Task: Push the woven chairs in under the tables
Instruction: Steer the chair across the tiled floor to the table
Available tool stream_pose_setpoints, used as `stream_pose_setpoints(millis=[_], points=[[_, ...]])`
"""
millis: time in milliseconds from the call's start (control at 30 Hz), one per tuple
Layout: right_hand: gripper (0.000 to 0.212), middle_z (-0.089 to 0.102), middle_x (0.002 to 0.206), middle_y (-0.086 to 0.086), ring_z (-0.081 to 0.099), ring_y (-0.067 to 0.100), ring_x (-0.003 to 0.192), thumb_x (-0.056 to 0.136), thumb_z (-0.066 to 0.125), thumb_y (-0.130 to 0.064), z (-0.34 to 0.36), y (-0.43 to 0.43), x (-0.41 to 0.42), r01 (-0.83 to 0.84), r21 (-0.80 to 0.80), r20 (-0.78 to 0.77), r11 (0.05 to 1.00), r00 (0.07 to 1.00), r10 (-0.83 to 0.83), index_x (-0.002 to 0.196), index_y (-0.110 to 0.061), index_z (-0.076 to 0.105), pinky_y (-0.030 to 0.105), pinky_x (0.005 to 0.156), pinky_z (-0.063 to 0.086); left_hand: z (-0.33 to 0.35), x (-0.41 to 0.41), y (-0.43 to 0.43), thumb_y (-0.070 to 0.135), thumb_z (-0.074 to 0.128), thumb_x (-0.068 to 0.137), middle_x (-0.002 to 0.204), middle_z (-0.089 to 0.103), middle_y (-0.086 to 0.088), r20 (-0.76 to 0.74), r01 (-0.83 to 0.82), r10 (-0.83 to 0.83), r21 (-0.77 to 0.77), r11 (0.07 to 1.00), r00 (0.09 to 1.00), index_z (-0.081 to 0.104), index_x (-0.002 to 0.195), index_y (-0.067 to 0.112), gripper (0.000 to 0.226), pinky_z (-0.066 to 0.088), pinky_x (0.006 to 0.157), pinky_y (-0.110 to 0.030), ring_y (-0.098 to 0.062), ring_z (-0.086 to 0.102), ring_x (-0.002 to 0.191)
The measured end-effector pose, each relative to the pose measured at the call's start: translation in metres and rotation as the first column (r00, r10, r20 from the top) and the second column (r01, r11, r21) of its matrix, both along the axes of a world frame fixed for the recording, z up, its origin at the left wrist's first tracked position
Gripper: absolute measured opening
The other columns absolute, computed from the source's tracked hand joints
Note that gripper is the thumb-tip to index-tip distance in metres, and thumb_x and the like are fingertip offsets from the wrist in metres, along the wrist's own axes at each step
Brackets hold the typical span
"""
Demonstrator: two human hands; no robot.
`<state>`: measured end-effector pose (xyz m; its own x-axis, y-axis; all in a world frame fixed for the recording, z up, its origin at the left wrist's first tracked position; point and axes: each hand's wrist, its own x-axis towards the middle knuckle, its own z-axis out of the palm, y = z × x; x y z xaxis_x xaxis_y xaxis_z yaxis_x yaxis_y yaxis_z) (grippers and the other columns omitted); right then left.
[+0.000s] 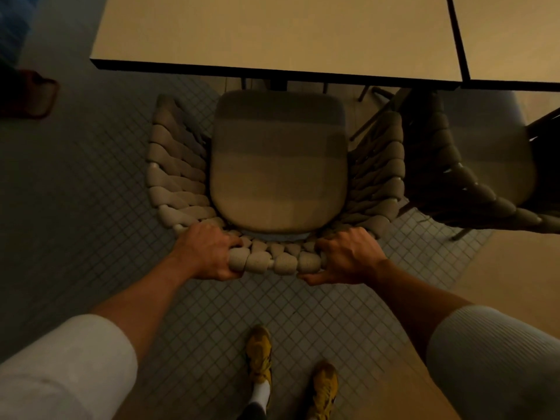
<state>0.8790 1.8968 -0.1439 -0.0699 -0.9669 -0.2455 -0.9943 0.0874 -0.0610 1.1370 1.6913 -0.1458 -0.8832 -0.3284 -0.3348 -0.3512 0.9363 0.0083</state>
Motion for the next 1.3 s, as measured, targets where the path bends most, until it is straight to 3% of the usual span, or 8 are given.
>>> stream_pose_setpoints(millis=[200,433,633,900,1000,1133,1200,1300], points=[[0.084,0.068,0.074,-0.014,0.059,0.01,0.06,0.066,0.031,-0.106,0.004,-0.035,-0.021,-0.015,-0.011,-0.029,1.0,0.999,0.015,0.082,-0.033,0.069,0.026,0.057,0.037,-0.001,-0.021,-0.034,0.09,0.043,0.065,0.089,0.072,0.011,-0.007,0.005,-0.005,-0.032,0.999,1.0,0.067,0.111,0.047,0.068,0.046,0.064,-0.03,-0.017,0.067,0.081],[0.087,0.067,0.072,-0.015,0.06,0.009,0.063,0.064,0.027,-0.109,-0.002,-0.076,-0.041,0.029,0.023,-0.012,0.999,1.0,-0.028,0.081,-0.035,0.07,0.029,0.063,0.051,0.004,-0.043,-0.073,0.09,0.042,0.066,0.088,0.073,0.013,0.001,0.014,-0.014,-0.034,0.999,1.0,0.066,0.111,0.049,0.066,0.042,0.062,-0.028,-0.014,0.068,0.079],[0.083,0.069,0.079,-0.013,0.062,0.012,0.066,0.066,0.032,-0.105,0.0,-0.079,-0.043,0.014,0.025,-0.023,1.0,1.0,-0.014,0.085,-0.033,0.07,0.027,0.059,0.039,0.0,-0.046,-0.081,0.087,0.046,0.065,0.088,0.072,0.009,0.04,0.0,-0.001,0.005,1.0,0.999,0.068,0.105,0.043,0.064,0.052,0.066,-0.032,-0.018,0.068,0.08],[0.085,0.068,0.083,-0.016,0.062,0.01,0.071,0.064,0.031,-0.108,0.003,-0.078,-0.046,0.026,0.094,-0.037,0.995,0.999,-0.022,0.09,-0.036,0.068,0.028,0.062,0.044,0.001,-0.046,-0.077,0.088,0.045,0.064,0.089,0.072,0.012,0.052,-0.005,0.008,-0.057,0.998,0.999,0.063,0.111,0.047,0.064,0.04,0.063,-0.03,-0.018,0.069,0.081],[0.09,0.07,0.087,-0.014,0.065,0.012,0.082,0.062,0.03,-0.11,0.003,-0.077,-0.041,0.065,0.136,-0.037,0.989,0.997,-0.061,0.093,-0.036,0.07,0.032,0.076,0.05,0.008,-0.046,-0.068,0.082,0.049,0.065,0.095,0.073,0.013,0.101,-0.047,0.052,-0.048,0.998,0.994,0.061,0.113,0.048,0.06,0.041,0.068,-0.031,-0.017,0.069,0.088],[0.09,0.072,0.114,-0.003,0.063,0.021,0.113,0.074,0.037,-0.098,0.009,-0.066,-0.024,0.17,0.179,-0.011,0.969,0.985,-0.171,0.121,-0.028,0.067,0.044,0.109,0.035,0.021,-0.045,-0.05,0.066,0.062,0.066,0.109,0.072,0.008,0.136,-0.183,0.19,-0.062,0.981,0.972,0.065,0.112,0.036,0.055,0.046,0.094,-0.036,-0.019,0.065,0.104],[0.081,0.065,0.135,0.004,0.056,0.026,0.13,0.087,0.047,-0.082,0.025,-0.051,-0.012,0.17,0.155,-0.003,0.973,0.985,-0.172,0.139,-0.021,0.058,0.047,0.123,0.024,0.033,-0.045,-0.035,0.068,0.065,0.07,0.127,0.067,0.0,0.206,-0.225,0.227,-0.034,0.974,0.952,0.06,0.124,0.028,0.068,0.041,0.106,-0.04,-0.024,0.059,0.119],[0.086,0.037,0.166,0.007,0.034,0.028,0.152,0.094,0.055,-0.071,0.061,-0.029,0.001,0.202,0.211,0.089,0.956,0.97,-0.225,0.161,-0.02,0.033,0.049,0.127,0.017,0.064,-0.042,-0.012,0.073,0.067,0.077,0.153,0.047,-0.011,0.282,-0.279,0.249,0.07,0.958,0.927,0.041,0.149,0.017,0.095,0.032,0.116,-0.044,-0.032,0.04,0.142]])
